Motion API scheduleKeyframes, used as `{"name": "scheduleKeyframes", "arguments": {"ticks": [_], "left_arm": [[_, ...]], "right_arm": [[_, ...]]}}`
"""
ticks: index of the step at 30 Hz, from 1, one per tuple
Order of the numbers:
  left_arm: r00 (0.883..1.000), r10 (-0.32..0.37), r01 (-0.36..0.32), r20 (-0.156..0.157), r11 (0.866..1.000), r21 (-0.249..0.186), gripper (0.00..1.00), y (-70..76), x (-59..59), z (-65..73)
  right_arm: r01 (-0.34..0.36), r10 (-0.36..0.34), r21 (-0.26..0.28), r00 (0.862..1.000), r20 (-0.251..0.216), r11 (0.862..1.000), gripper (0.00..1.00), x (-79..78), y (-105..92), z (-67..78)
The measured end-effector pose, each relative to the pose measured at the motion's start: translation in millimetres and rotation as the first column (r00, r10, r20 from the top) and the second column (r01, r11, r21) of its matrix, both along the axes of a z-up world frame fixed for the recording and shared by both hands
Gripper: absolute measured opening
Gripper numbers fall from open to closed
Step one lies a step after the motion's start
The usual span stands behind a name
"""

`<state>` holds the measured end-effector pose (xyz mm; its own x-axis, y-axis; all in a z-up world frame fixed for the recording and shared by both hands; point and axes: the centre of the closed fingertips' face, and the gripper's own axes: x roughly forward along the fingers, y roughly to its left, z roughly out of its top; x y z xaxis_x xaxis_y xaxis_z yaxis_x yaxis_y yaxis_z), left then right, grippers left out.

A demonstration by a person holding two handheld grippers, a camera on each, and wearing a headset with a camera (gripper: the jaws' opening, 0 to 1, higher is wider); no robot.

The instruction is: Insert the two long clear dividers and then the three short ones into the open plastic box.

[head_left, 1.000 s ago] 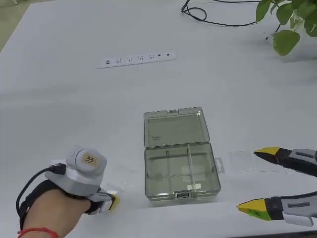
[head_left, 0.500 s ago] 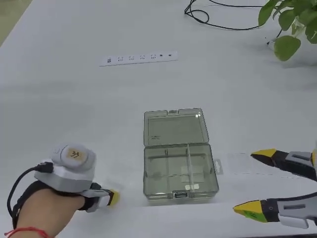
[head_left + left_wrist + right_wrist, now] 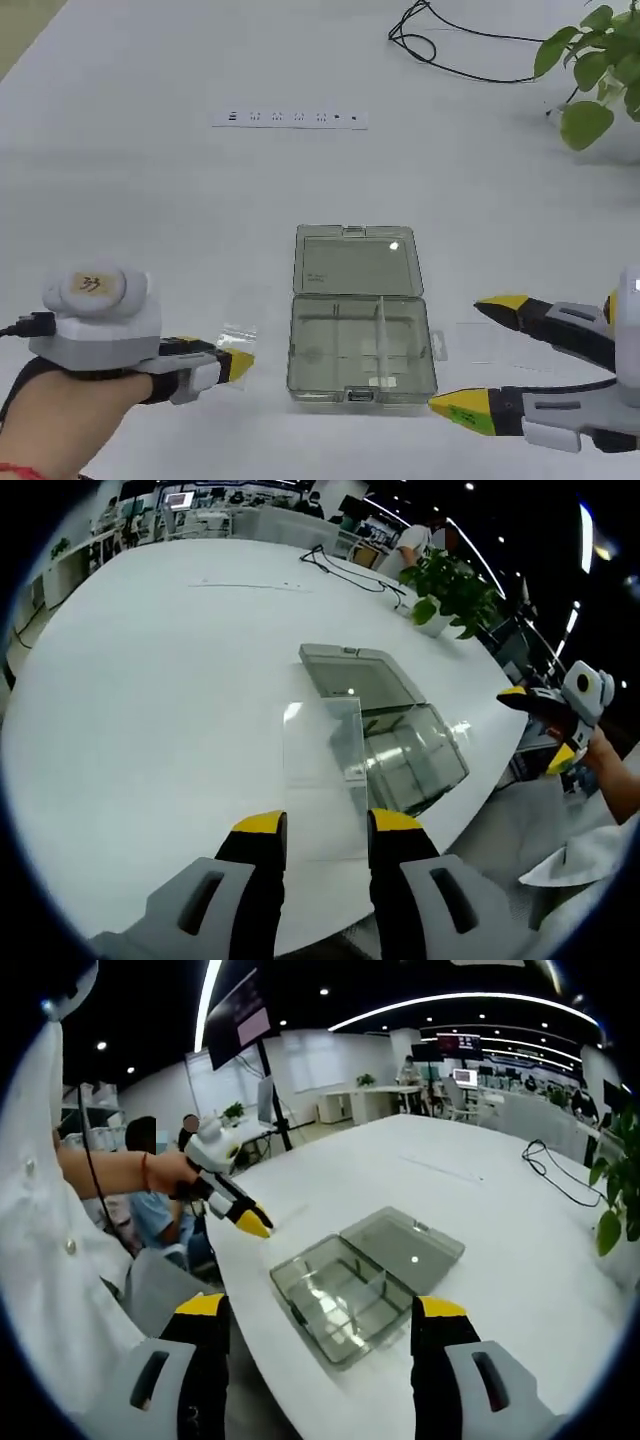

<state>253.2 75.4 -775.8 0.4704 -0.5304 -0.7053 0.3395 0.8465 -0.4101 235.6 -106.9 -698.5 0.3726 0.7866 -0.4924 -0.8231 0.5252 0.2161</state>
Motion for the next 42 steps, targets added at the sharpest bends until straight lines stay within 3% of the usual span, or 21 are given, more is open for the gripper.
{"name": "scheduleKeyframes", "arguments": {"ticks": [5,9,12,17,21,27,31,42], "left_arm": [[0.999,0.009,-0.004,0.044,0.995,-0.095,0.3,-18.9,0.7,22.7],[0.997,0.004,0.01,0.079,0.985,-0.173,0.3,-38.5,0.1,41.1],[0.995,0.001,0.021,0.096,0.972,-0.233,0.3,-55.3,-1.3,53.5],[0.992,-0.003,0.039,0.125,0.958,-0.286,0.3,-76.2,-0.6,67.2],[0.99,-0.027,0.069,0.141,0.951,-0.302,0.3,-90.3,-3.7,73.6],[0.986,-0.045,0.093,0.162,0.949,-0.303,0.3,-99.8,-5.2,79.0],[0.984,-0.06,0.108,0.166,0.949,-0.297,0.3,-103.2,-6.3,79.0],[0.98,-0.077,0.127,0.184,0.952,-0.278,0.3,-104.6,-6.7,79.8]], "right_arm": [[0.026,-0.024,0.062,0.999,-0.021,0.998,0.67,4.6,21.6,17.8],[0.057,-0.05,0.117,0.997,-0.058,0.992,0.55,8.5,37.9,30.0],[0.099,-0.087,0.135,0.992,-0.092,0.986,0.5,14.4,41.2,31.7],[0.135,-0.117,0.151,0.985,-0.124,0.979,0.37,18.1,52.1,32.6],[0.161,-0.141,0.141,0.98,-0.142,0.977,0.31,19.8,57.1,28.0],[0.199,-0.172,0.15,0.97,-0.174,0.969,0.23,23.0,63.0,25.8],[0.207,-0.177,0.158,0.967,-0.184,0.966,0.16,23.4,65.9,26.3],[0.24,-0.205,0.153,0.956,-0.211,0.959,0.08,23.5,66.8,23.5]]}}
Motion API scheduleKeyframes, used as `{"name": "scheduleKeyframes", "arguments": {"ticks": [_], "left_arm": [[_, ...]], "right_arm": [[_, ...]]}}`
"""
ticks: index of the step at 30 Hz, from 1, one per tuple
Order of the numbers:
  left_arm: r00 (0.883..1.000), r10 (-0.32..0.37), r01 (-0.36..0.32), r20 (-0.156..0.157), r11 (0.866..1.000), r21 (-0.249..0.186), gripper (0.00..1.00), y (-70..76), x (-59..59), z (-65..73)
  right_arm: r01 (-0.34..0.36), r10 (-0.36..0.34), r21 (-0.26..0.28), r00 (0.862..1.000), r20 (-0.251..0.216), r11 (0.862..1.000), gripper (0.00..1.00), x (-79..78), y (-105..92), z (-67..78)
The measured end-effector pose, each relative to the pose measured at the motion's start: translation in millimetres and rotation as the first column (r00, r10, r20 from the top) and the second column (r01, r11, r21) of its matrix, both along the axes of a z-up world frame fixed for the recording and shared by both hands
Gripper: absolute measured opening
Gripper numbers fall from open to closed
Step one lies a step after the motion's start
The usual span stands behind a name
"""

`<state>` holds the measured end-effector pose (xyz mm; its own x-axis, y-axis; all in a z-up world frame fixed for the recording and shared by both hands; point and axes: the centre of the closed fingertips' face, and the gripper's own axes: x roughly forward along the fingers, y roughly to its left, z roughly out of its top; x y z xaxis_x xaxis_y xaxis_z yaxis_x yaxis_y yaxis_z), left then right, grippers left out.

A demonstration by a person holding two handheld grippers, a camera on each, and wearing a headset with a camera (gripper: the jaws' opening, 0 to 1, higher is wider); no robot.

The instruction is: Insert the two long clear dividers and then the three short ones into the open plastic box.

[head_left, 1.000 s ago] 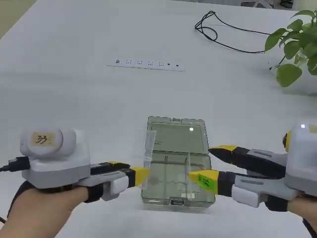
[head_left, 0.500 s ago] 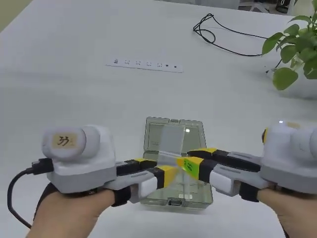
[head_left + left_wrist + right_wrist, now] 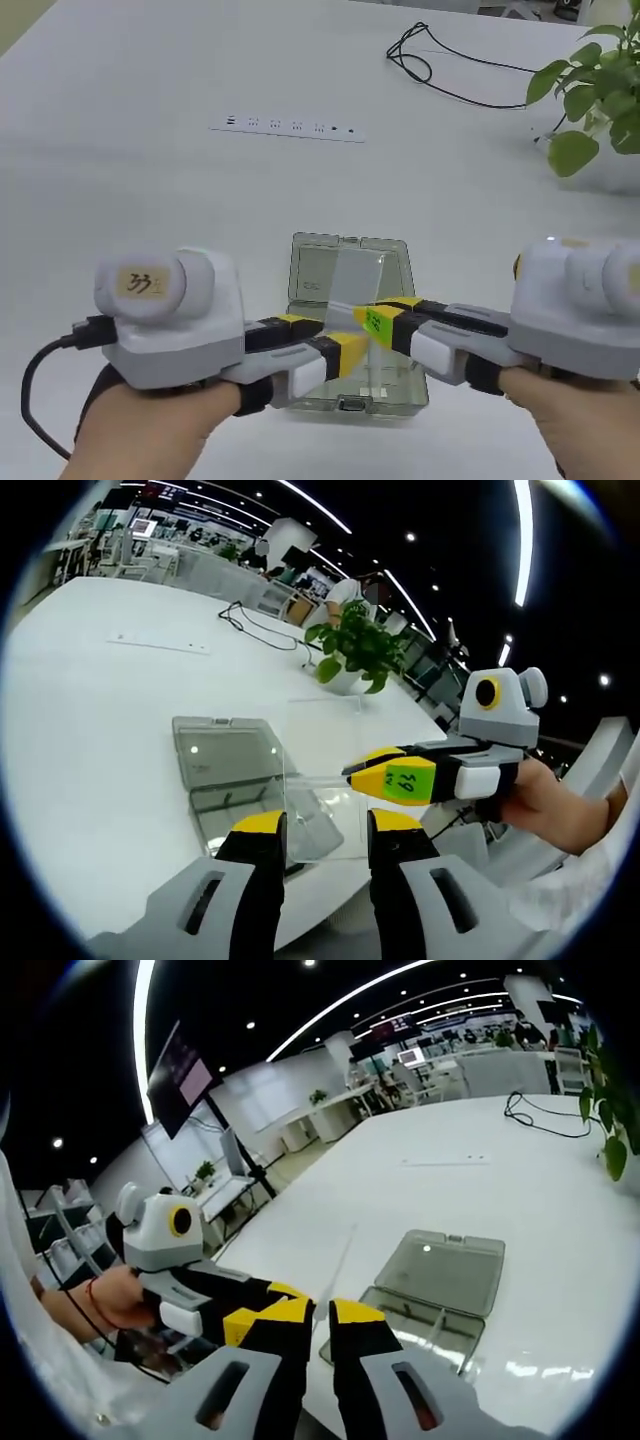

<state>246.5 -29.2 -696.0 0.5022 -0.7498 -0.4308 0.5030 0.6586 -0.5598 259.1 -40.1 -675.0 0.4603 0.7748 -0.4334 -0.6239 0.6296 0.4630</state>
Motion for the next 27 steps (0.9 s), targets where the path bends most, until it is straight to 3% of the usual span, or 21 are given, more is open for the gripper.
{"name": "scheduleKeyframes", "arguments": {"ticks": [5,13,20,27], "left_arm": [[1.0,0.005,-0.005,0.009,1.0,-0.005,0.31,-1.7,1.5,1.5],[1.0,-0.011,0.011,0.02,1.0,-0.003,0.34,-2.6,0.2,1.6],[0.997,-0.047,0.046,0.055,0.999,0.024,0.43,2.5,-2.4,-0.3],[0.987,-0.107,0.099,0.116,0.992,0.077,0.53,15.2,-6.2,-5.3]], "right_arm": [[0.043,-0.043,-0.001,0.999,-0.009,0.999,0.07,1.5,0.5,1.4],[0.044,-0.044,-0.012,0.999,-0.025,0.999,0.06,3.0,1.6,-0.2],[0.068,-0.068,-0.015,0.997,-0.04,0.998,0.06,8.9,0.0,1.5],[0.098,-0.099,-0.01,0.992,-0.075,0.995,0.06,16.2,-1.1,1.2]]}}
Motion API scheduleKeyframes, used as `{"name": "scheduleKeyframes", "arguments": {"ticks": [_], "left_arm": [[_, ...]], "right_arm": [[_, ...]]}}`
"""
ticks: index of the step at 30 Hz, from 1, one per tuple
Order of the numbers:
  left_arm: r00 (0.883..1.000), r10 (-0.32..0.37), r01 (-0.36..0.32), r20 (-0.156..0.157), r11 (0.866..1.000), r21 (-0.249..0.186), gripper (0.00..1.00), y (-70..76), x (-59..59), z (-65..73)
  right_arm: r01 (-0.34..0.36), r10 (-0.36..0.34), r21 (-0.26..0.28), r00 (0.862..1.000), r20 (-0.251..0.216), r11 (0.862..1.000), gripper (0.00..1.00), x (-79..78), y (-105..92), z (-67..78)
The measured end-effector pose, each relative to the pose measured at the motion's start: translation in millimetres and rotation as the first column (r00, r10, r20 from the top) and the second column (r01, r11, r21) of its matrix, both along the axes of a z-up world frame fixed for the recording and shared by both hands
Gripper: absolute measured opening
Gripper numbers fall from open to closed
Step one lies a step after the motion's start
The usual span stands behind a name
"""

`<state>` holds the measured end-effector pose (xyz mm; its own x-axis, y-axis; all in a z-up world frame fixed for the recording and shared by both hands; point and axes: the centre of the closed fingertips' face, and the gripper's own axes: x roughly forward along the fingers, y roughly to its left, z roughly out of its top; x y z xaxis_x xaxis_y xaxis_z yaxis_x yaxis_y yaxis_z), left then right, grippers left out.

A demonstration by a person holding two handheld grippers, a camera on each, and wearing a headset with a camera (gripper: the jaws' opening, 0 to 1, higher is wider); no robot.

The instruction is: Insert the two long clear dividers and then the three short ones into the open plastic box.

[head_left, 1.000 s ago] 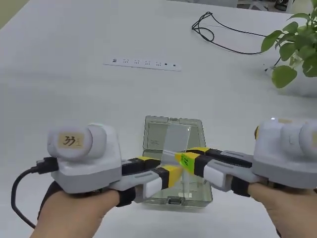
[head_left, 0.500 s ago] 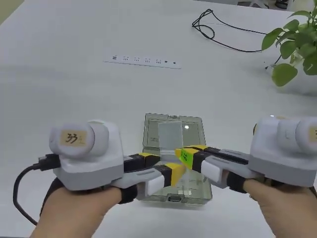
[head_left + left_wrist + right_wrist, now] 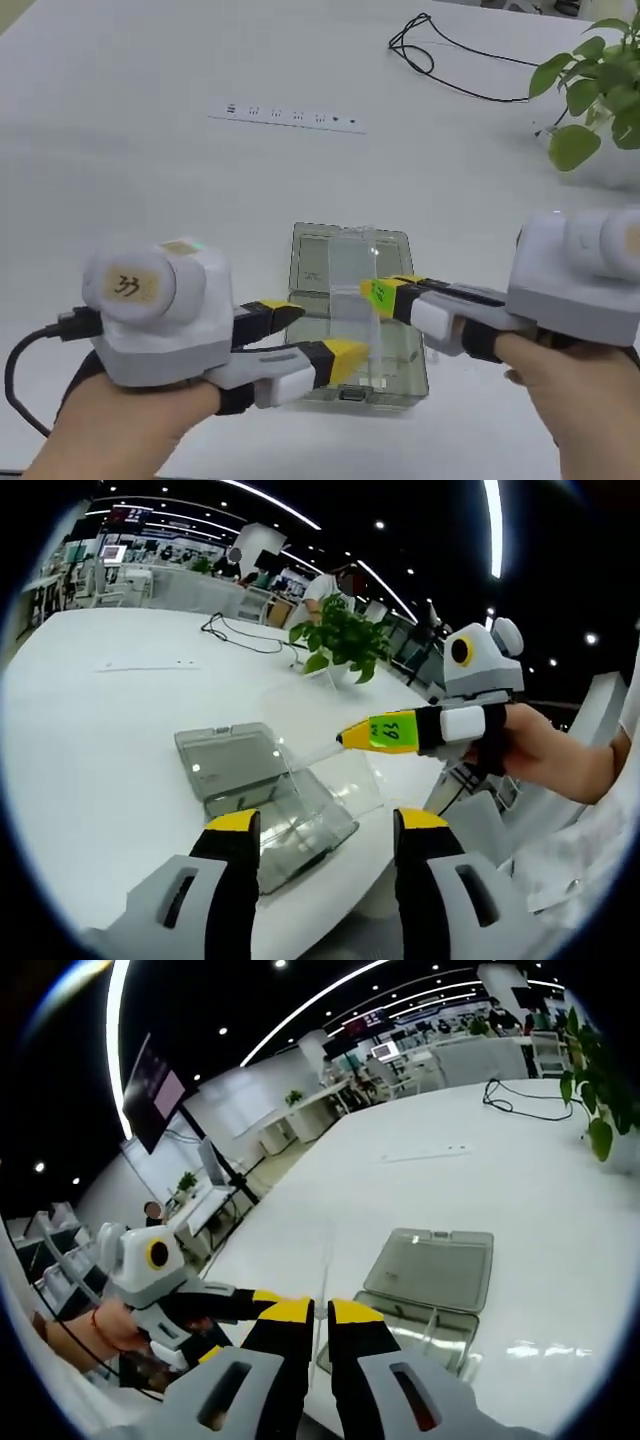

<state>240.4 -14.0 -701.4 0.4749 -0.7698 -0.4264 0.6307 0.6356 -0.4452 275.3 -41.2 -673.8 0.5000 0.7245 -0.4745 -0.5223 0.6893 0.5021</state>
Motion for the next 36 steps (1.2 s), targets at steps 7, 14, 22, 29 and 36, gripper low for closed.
{"name": "scheduleKeyframes", "arguments": {"ticks": [7,14,22,29,36], "left_arm": [[0.997,-0.064,0.063,0.046,0.997,0.035,0.64,10.4,-5.7,-9.8],[0.986,-0.129,0.122,0.102,0.99,0.077,0.79,19.4,-5.7,-19.5],[0.963,-0.228,0.211,0.146,0.97,0.122,0.96,28.8,-7.3,-32.0],[0.921,-0.347,0.316,0.176,0.931,0.18,1.0,35.1,-11.3,-45.5],[0.907,-0.382,0.356,0.179,0.921,0.162,1.0,34.8,-12.9,-50.4]], "right_arm": [[0.025,-0.026,-0.023,0.999,-0.042,0.999,0.06,7.7,2.5,-4.9],[0.056,-0.068,-0.141,0.994,-0.084,0.988,0.06,12.2,-0.1,-19.0],[0.11,-0.142,-0.208,0.979,-0.146,0.972,0.06,15.2,3.3,-29.8],[0.152,-0.215,-0.269,0.951,-0.224,0.951,0.06,12.1,0.4,-48.5],[0.181,-0.276,-0.306,0.912,-0.303,0.935,0.06,5.7,-5.2,-75.2]]}}
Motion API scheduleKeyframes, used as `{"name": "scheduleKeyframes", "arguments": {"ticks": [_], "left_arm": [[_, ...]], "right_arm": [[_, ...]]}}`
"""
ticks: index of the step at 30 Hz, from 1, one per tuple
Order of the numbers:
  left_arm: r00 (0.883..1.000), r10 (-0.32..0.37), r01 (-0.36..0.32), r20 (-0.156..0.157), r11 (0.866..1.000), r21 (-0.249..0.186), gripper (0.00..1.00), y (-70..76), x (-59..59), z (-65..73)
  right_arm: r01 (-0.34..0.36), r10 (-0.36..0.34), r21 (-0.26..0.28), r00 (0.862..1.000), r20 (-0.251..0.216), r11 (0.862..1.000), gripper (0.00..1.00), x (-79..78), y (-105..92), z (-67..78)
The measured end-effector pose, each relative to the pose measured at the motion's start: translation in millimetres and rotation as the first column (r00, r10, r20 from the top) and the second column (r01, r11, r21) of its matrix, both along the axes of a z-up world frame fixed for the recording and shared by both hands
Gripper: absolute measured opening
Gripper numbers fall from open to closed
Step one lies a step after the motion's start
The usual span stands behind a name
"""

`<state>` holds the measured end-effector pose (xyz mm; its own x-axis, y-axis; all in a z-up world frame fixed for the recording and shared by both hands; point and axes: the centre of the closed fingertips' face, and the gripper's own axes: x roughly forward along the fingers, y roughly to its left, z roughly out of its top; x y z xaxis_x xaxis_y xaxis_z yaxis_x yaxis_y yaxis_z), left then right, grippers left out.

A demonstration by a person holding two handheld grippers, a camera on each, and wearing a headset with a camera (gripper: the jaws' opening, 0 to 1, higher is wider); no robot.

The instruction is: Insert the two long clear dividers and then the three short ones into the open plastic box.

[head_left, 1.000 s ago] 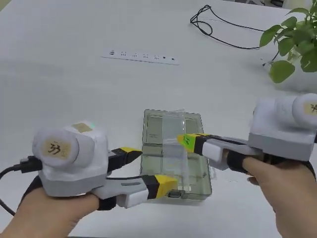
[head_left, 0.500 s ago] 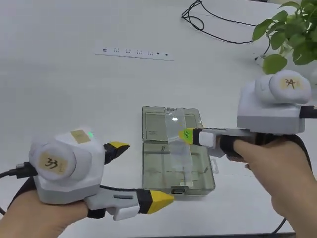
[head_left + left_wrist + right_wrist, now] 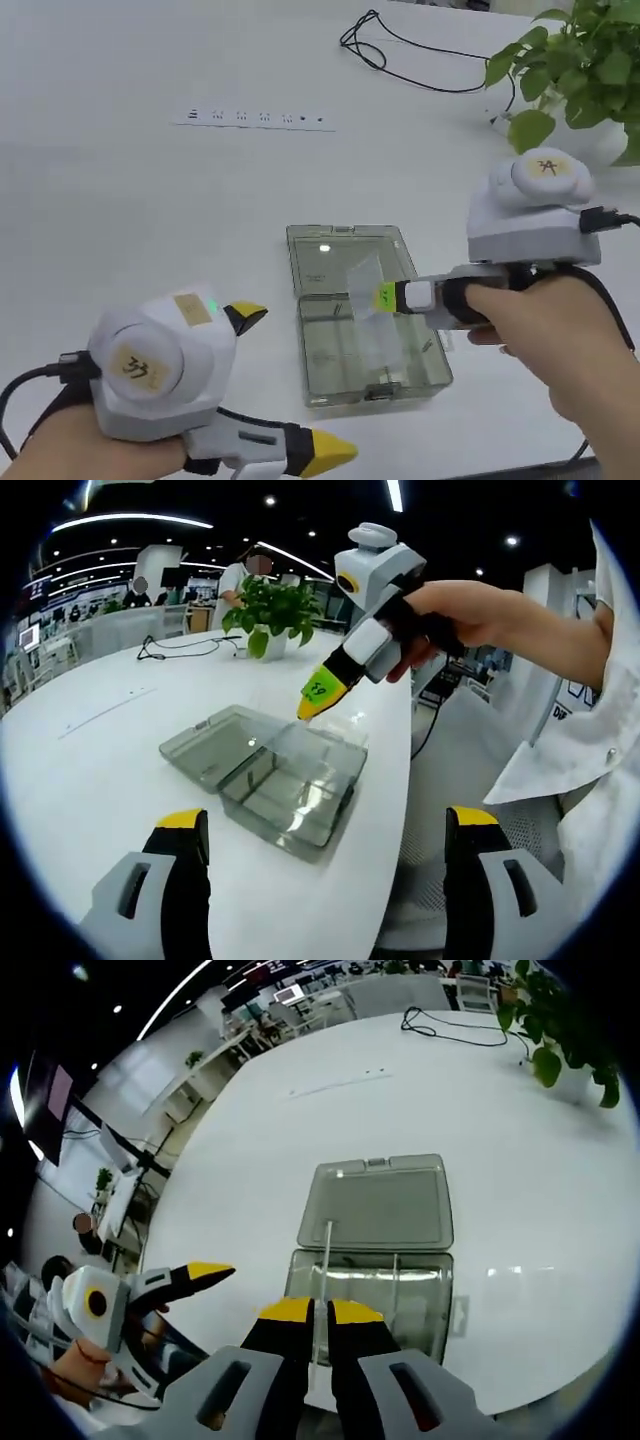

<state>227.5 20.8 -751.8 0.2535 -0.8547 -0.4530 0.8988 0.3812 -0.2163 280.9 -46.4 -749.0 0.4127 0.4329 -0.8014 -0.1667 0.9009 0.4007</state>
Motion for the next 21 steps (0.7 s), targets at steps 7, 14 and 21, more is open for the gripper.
{"name": "scheduleKeyframes", "arguments": {"ticks": [7,14,21], "left_arm": [[1.0,-0.008,0.008,-0.008,1.0,-0.026,1.0,-2.3,3.2,0.2],[1.0,-0.004,0.003,-0.026,0.999,-0.04,1.0,-2.4,2.6,-2.0],[0.999,0.004,-0.006,-0.037,0.999,-0.045,0.98,-0.9,2.3,-2.9]], "right_arm": [[0.012,-0.013,-0.02,0.999,-0.038,1.0,0.06,-1.6,3.5,-13.5],[-0.007,0.004,-0.049,0.998,-0.07,0.999,0.06,0.8,1.5,-28.5],[-0.009,0.003,-0.067,0.997,-0.082,0.998,0.06,2.5,-2.7,-37.2]]}}
